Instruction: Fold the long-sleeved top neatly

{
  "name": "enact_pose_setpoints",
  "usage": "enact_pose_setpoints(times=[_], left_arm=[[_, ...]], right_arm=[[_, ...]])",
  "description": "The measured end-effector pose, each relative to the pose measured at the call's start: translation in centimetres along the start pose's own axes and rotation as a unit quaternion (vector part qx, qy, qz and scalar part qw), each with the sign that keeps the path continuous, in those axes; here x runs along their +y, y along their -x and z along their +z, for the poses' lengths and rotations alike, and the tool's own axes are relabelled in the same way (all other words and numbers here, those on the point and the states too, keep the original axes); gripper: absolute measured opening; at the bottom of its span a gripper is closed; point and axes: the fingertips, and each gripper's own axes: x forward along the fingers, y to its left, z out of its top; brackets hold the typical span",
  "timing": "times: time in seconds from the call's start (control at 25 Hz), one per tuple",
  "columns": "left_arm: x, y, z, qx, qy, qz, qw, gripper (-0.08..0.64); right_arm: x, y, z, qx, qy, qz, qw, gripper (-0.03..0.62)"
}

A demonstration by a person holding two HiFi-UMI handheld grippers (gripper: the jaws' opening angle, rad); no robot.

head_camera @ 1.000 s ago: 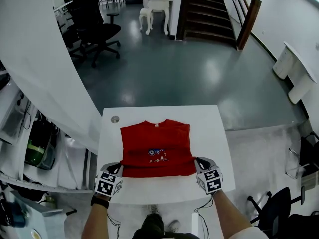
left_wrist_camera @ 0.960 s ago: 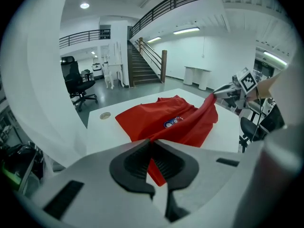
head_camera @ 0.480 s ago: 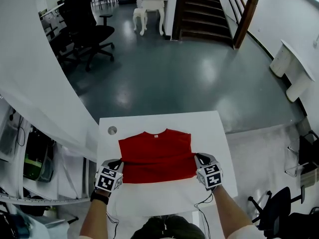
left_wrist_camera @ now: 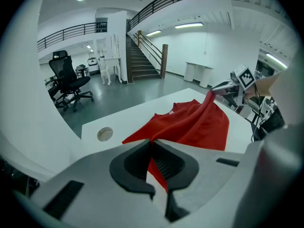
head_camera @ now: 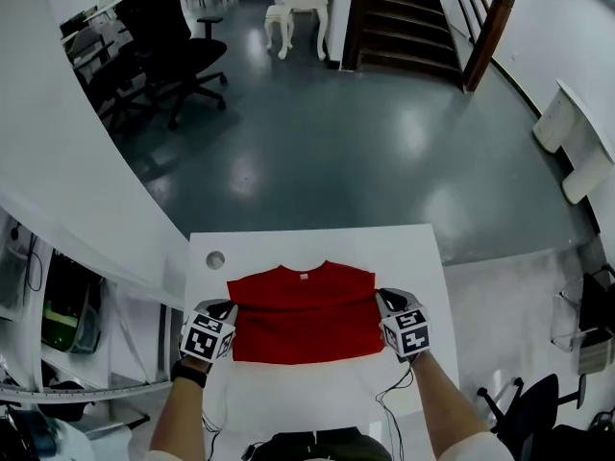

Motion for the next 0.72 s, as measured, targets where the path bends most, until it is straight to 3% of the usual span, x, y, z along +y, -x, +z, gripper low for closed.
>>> enact_pose_setpoints(times=[0.2,0.72], left_arm=[[1.5,-2.2,1.2,0.017,0.017,0.002,0.9997,0.023],[5.3,-9.6,1.1,0.102,0.078,-0.02,0.9916,0.026]], right_arm=[[-1.8,-2.8,1.5,0.008,-0.006,0.017,1.0,0.028],[-3.9,-11.4,0.0,0.1,-0.017,0.066,0.993,0.031]])
